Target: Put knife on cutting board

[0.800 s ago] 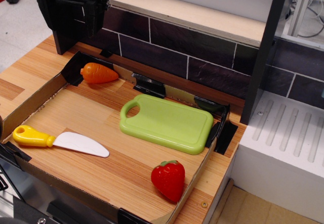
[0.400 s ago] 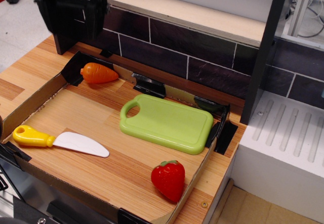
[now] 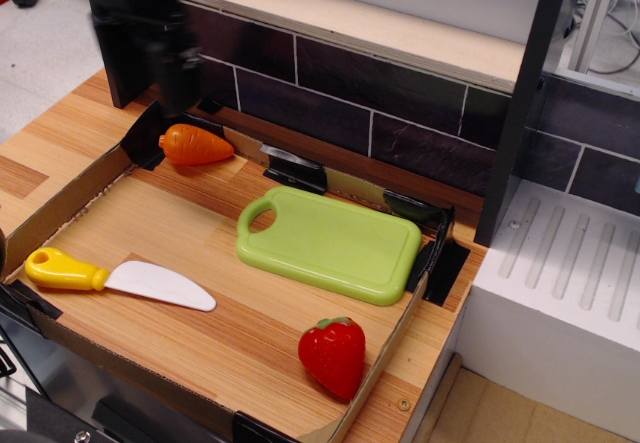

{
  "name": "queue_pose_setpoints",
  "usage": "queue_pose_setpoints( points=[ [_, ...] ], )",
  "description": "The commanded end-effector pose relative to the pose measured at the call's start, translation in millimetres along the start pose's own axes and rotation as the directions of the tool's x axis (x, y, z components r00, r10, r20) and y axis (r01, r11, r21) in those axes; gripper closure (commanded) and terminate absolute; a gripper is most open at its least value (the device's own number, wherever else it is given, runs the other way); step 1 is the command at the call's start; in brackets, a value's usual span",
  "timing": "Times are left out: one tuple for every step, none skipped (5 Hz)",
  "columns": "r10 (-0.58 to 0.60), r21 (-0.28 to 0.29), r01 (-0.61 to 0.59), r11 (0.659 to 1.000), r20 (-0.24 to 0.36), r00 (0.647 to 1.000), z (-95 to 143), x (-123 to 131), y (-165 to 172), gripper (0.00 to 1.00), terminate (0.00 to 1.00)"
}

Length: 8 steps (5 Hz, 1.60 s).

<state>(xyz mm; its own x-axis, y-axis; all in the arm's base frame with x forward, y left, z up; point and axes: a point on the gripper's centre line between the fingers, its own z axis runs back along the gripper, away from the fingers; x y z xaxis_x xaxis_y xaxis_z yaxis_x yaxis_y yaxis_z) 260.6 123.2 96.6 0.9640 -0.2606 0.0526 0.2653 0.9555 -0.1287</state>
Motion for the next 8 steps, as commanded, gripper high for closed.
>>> queue_pose_setpoints(
  points=[
    [-0.435, -0.072, 0.429, 0.901, -0.150, 0.888, 20.2, -29.0, 18.5, 0.00, 0.00],
    [-0.640, -0.069, 0.639, 0.766, -0.162, 0.751, 14.4, -56.7, 23.0, 0.00, 0.00],
    [-0.729, -0.099, 0.724, 0.683, -0.159, 0.666, 4.6, -63.0, 27.1, 0.00, 0.00],
    [-0.810, -0.089, 0.806, 0.586, -0.109, 0.577, -6.1, -72.8, 24.9, 0.00, 0.00],
    [-0.829, -0.084, 0.825, 0.559, -0.097, 0.551, -14.6, -71.2, 23.4, 0.00, 0.00],
    [-0.855, -0.088, 0.851, 0.518, -0.081, 0.512, -23.4, -71.6, 19.7, 0.00, 0.00],
    [-0.857, -0.064, 0.855, 0.514, -0.086, 0.508, -36.8, -71.1, 17.2, 0.00, 0.00],
    [-0.863, -0.044, 0.863, 0.503, -0.083, 0.498, -49.0, -73.2, 14.5, 0.00, 0.00]
  ],
)
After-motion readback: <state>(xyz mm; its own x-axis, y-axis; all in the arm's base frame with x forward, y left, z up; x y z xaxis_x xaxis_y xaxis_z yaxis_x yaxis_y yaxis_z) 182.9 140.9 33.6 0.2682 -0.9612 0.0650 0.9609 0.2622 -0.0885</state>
